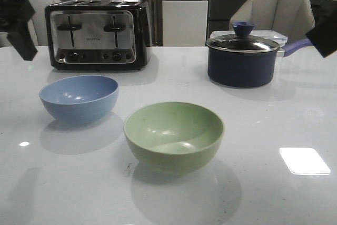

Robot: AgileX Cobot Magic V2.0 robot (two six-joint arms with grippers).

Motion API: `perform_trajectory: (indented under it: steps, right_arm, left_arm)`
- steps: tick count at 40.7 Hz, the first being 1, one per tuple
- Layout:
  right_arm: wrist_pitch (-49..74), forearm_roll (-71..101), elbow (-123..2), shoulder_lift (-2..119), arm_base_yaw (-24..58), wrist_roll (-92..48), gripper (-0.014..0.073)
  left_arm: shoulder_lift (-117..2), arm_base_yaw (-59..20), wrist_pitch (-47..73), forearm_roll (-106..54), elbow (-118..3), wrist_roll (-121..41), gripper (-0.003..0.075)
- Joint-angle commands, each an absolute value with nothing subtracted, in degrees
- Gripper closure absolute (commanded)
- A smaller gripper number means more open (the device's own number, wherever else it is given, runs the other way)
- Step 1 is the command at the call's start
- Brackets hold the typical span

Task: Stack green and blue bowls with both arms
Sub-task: 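Open the right gripper and lift it away from the green bowl, then lower the left gripper onto the rim of the light blue bowl and grasp, then lift the blue bowl and carry it over the green bowl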

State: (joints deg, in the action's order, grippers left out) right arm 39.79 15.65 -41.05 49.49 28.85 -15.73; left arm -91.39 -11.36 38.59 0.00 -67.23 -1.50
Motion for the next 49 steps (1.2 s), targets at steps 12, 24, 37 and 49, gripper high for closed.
perform_trajectory:
  steps: [12, 24, 37, 49]
  right_arm:
    - [36.9, 15.8, -42.4, 49.0, 28.9, -16.5, 0.0178]
    - [36.9, 15.8, -42.4, 49.0, 28.9, -16.5, 0.0178]
    - [36.9, 15.8, -42.4, 49.0, 28.9, -16.5, 0.0178]
    - [36.9, 15.8, -42.4, 49.0, 28.9, -16.5, 0.0178]
  left_arm:
    - [-105.2, -11.8, 34.9, -3.6, -79.3, -1.4, 0.0138]
    - [-109.5, -11.8, 33.8, -4.2, -80.6, -1.3, 0.0255]
    - [-109.5, -11.8, 34.1, -4.2, -80.6, -1.3, 0.0556]
    - [-105.5, -12.4, 43.4, -4.9, -84.1, -3.2, 0.0627]
